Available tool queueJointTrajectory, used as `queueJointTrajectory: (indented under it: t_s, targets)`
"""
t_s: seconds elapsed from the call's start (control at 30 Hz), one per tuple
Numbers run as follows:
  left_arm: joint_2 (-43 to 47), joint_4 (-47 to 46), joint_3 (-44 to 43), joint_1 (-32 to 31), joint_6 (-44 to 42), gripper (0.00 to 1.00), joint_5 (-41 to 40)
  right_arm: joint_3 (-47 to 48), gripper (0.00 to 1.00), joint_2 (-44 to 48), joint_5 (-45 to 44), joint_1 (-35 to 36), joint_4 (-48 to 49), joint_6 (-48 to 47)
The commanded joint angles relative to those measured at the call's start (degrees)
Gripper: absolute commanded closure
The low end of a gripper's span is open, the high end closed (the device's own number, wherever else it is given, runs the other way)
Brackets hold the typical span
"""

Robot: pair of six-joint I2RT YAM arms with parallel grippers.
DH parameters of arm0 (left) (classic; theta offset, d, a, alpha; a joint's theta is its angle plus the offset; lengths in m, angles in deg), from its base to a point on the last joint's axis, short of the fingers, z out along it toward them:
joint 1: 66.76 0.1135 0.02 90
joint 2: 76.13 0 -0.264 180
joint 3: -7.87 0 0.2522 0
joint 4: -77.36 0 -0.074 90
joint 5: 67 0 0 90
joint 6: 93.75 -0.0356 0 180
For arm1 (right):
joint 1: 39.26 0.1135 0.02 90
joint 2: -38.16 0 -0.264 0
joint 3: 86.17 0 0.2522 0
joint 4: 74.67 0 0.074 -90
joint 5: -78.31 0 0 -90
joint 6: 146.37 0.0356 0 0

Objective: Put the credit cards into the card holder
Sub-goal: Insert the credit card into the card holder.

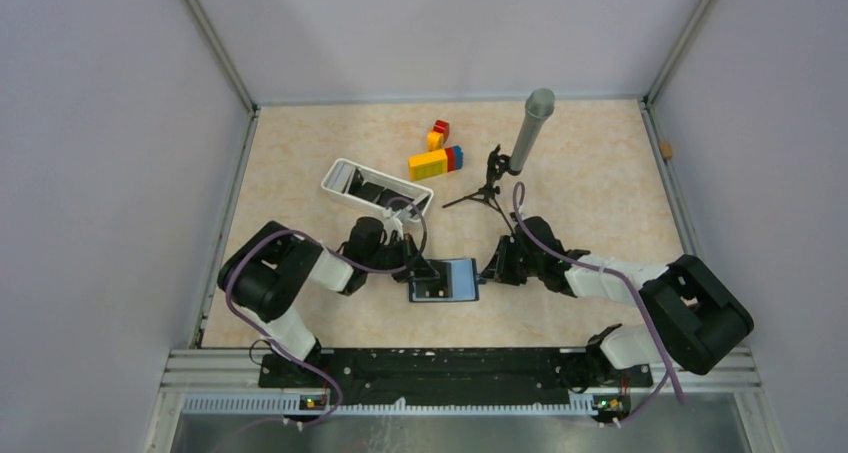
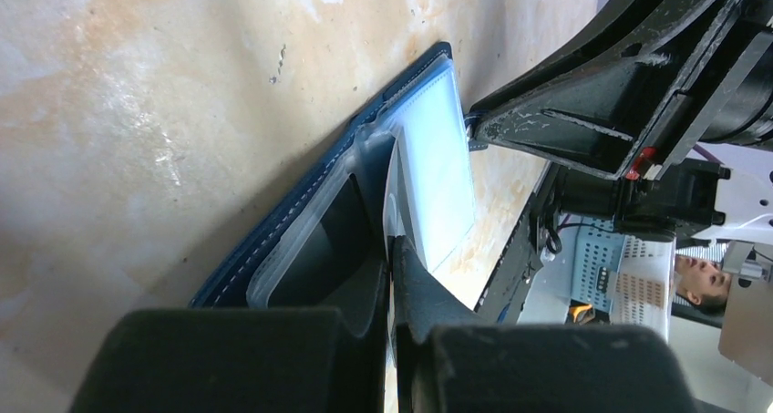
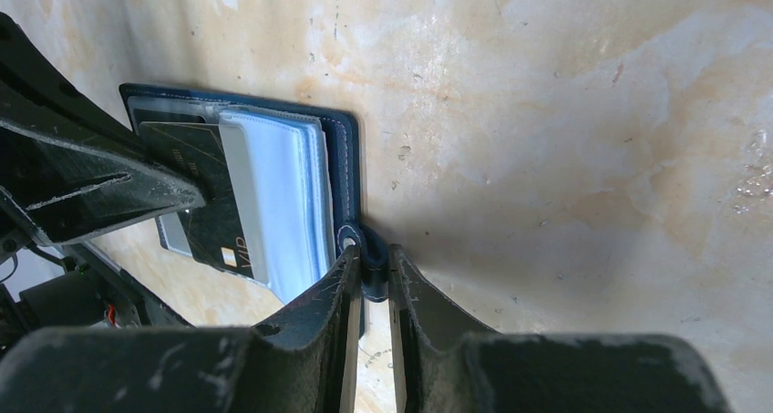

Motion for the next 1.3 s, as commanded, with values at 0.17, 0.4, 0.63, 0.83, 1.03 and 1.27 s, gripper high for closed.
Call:
queueJointTrajectory:
  t_s: [0.17, 0.4, 0.63, 0.83, 1.03, 1.27]
  targets:
    - [2.4, 4.6, -0.1, -5.4, -0.7, 1.00, -11.0, 0.9, 0.84, 0.4, -2.0, 0.4, -2.9, -0.8]
    - [5.4, 16.7, -4.2, -6.5, -2.7, 0.94, -16.2, 0.8, 0.85, 1.0, -2.5, 0.4, -3.0, -0.3]
    - [11.8, 31.7, -9.7, -7.0, -6.3, 0.69, -21.9, 0.8, 0.86, 1.8, -3.6, 0.4, -3.9, -0.5]
    - [16.9, 37.4, -12.0, -7.7, -7.7, 0.54, -23.8, 1.5, 0.86, 1.3, -3.8, 0.4, -4.0, -0.8]
    - [19.2, 37.1, -11.4, -8.3, -4.7, 0.52, -21.2, 1.6, 0.87, 0.9, -3.6, 0.4, -3.5, -0.9]
    - [14.4, 36.6, -11.8, -9.8, -2.4, 0.51, -19.4, 1.5, 0.87, 0.8, -3.2, 0.4, -3.3, -0.7]
